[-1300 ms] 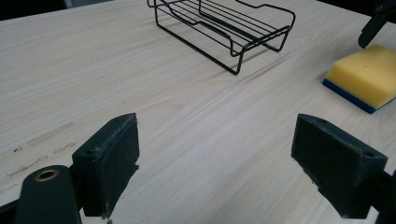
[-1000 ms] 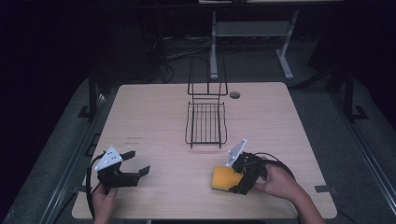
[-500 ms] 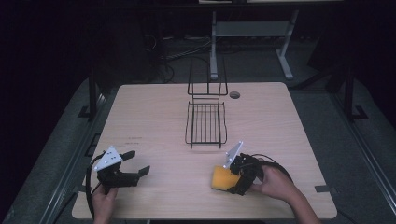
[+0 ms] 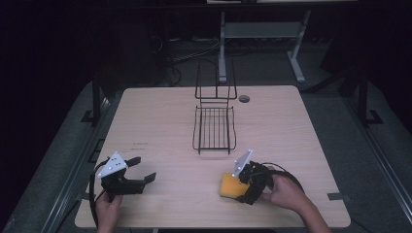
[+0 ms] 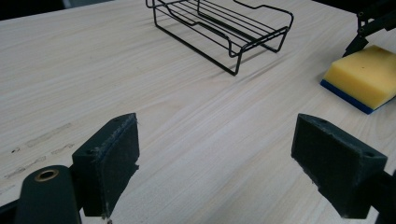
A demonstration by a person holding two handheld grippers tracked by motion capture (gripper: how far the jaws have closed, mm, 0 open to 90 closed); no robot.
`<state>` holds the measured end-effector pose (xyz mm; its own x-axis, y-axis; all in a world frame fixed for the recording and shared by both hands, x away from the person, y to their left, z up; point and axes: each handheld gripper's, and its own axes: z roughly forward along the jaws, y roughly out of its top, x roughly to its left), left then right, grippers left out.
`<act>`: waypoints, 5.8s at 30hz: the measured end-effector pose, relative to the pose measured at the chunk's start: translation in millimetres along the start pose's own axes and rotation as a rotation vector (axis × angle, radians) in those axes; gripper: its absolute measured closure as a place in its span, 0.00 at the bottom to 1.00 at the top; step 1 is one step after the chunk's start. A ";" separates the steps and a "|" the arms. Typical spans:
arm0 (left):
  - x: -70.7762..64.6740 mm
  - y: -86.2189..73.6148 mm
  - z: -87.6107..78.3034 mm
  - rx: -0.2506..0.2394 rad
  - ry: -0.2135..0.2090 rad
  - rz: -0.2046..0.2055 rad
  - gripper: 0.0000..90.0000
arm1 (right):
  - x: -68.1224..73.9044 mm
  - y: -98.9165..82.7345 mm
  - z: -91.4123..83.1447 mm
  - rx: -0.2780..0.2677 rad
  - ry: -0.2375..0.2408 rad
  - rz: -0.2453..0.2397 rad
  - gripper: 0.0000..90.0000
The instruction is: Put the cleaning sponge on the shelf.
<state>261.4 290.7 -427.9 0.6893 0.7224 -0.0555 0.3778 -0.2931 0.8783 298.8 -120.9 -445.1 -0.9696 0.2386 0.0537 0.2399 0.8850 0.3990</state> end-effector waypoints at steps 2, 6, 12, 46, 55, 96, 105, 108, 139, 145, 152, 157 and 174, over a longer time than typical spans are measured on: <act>0.2 0.0 -0.2 0.000 0.000 0.001 0.16 | 0.4 -0.4 -0.1 -0.004 -0.003 -0.002 0.17; 0.4 -0.2 -0.5 -0.001 0.000 -0.002 0.16 | 0.5 -1.1 0.3 -0.008 -0.008 -0.009 0.18; 1.1 -0.1 -1.0 -0.005 0.000 -0.005 0.16 | 0.7 -0.9 0.6 -0.010 -0.016 -0.022 0.22; 2.4 -0.5 -3.0 -0.011 0.004 -0.012 0.16 | -5.0 16.5 -14.6 -0.020 -0.001 -0.048 0.24; 1.8 0.1 -2.7 -0.011 0.003 -0.007 0.16 | -11.5 28.7 -21.4 -0.020 0.004 -0.067 0.24; 4.7 0.7 -2.4 -0.018 0.003 -0.013 0.16 | -60.5 75.8 -42.0 -0.032 0.036 -0.074 0.24; 5.2 0.4 -3.1 -0.019 0.008 -0.016 0.16 | -69.2 82.6 -40.0 -0.021 0.040 -0.076 0.24; 5.3 0.4 -3.2 -0.019 0.008 -0.016 0.16 | -71.0 84.8 -39.7 -0.020 0.040 -0.079 0.24; 8.4 0.1 -3.1 -0.018 0.014 -0.017 0.16 | -91.7 101.1 -38.5 -0.009 0.051 -0.099 0.24; 9.5 -0.2 -2.4 -0.020 0.015 -0.022 0.16 | -97.0 100.1 -33.2 -0.011 0.064 -0.088 0.24; 8.8 0.4 -0.4 -0.013 0.017 -0.013 0.16 | -100.8 99.3 -31.6 -0.012 0.072 -0.085 0.24; 8.1 0.4 -1.0 -0.016 0.012 -0.015 0.16 | -101.0 100.5 -31.4 -0.006 0.072 -0.081 0.24; 7.9 0.5 -1.5 -0.015 0.009 -0.010 0.16 | -111.9 109.5 -26.6 -0.005 0.076 -0.070 0.24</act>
<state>266.1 297.2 -427.2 0.6798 0.7310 -0.0599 0.3753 -0.2766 0.8847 432.3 -61.3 -383.1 -0.9849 0.1454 0.0944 0.1715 0.8963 0.4089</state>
